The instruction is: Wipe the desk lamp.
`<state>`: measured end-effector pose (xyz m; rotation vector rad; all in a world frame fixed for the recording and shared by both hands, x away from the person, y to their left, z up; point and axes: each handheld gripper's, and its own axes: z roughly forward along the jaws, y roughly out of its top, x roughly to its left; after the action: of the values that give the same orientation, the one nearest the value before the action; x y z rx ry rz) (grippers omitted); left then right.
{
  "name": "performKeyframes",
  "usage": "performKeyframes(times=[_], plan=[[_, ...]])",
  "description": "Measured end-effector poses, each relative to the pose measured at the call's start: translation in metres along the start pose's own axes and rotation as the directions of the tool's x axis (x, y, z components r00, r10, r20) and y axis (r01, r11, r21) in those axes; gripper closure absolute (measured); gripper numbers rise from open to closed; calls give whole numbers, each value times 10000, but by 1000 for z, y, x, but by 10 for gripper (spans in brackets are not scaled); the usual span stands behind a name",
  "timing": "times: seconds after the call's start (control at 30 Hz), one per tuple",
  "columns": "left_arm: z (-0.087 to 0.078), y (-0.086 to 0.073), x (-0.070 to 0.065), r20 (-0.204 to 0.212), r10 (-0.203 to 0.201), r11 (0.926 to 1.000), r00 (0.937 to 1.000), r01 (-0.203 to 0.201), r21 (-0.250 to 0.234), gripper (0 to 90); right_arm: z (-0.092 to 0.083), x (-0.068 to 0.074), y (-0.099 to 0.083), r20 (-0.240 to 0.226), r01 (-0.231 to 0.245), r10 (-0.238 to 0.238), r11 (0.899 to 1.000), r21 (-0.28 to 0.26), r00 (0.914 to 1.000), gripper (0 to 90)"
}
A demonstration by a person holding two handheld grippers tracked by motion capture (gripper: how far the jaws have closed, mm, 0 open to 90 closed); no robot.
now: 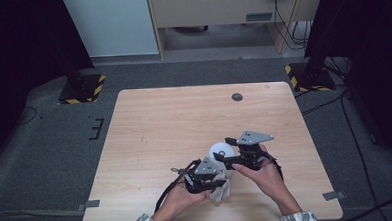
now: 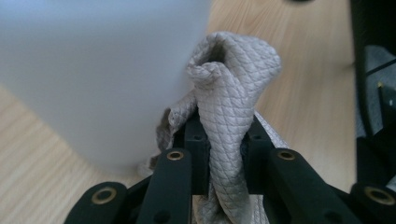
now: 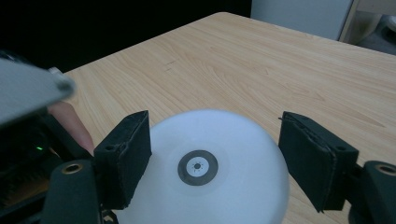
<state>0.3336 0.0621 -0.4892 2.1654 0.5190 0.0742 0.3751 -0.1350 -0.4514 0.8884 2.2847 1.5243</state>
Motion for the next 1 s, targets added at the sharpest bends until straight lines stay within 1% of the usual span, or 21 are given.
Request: performKeyframes(times=[0.03,0.1,0.13,0.17,0.27,0.33,0.4,0.5,0.57,0.67,0.7,0.73,0.77,0.8,0.87,0.93,0.97,1.0], plan=[[-4,4,-2,14,-47,9996,10000,48,-286,764,0,0,0,10,1,-1,10000,6,10000,265],[-10,8,-2,-10,-27,9981,10000,27,-623,764,1,0,0,15,-28,28,10000,-8,10000,266],[-11,9,-3,-4,-44,9977,10000,44,-680,764,1,-1,0,25,-86,87,10000,-14,10000,266],[-12,10,-2,-17,0,9977,10000,-2,-673,764,1,-1,0,22,-93,93,10000,-7,10000,266],[-7,7,-1,2,-181,9985,9998,181,-509,764,1,-2,0,35,-145,145,9999,-8,9999,266],[-3,4,0,-73,-136,9996,9999,135,-258,764,1,-3,0,54,-170,170,9999,-14,9998,266],[0,1,2,-51,-147,9998,9999,146,-145,764,0,-4,0,81,-252,252,9997,13,9996,266],[0,1,2,-75,-61,9999,10000,60,-134,764,0,-4,0,89,-294,294,9996,13,9995,266],[-3,2,2,-90,-48,9997,9999,45,-252,764,1,-4,0,75,-330,330,9995,-3,9994,266],[-13,9,0,-47,-180,9970,9998,176,-756,764,1,-4,0,92,-326,326,9995,7,9994,266],[-15,11,-1,-73,-126,9959,9999,119,-893,764,0,-4,0,106,-325,324,9995,12,9994,266],[-15,13,-2,-117,-46,9956,9999,35,-941,764,0,-4,0,107,-316,316,9995,14,9994,266],[-14,14,-2,-113,-52,9954,9999,41,-959,764,0,-4,0,85,-335,335,9994,17,9994,266],[-11,13,-2,-79,-95,9957,9999,87,-925,765,0,-5,0,88,-332,332,9994,15,9994,266],[-2,9,-2,-138,-2,9984,9999,-6,-568,764,0,-6,0,80,-351,351,9994,32,9994,266],[9,2,1,-119,-236,9994,9997,232,-265,765,0,-6,0,105,-352,352,9994,-7,9993,266],[14,0,1,-177,-167,9998,9997,165,-123,765,0,-6,0,124,-351,351,9994,-16,9993,266],[16,1,0,-253,-108,9999,9996,105,-125,765,0,-7,0,174,-396,397,9992,-22,9991,266]])
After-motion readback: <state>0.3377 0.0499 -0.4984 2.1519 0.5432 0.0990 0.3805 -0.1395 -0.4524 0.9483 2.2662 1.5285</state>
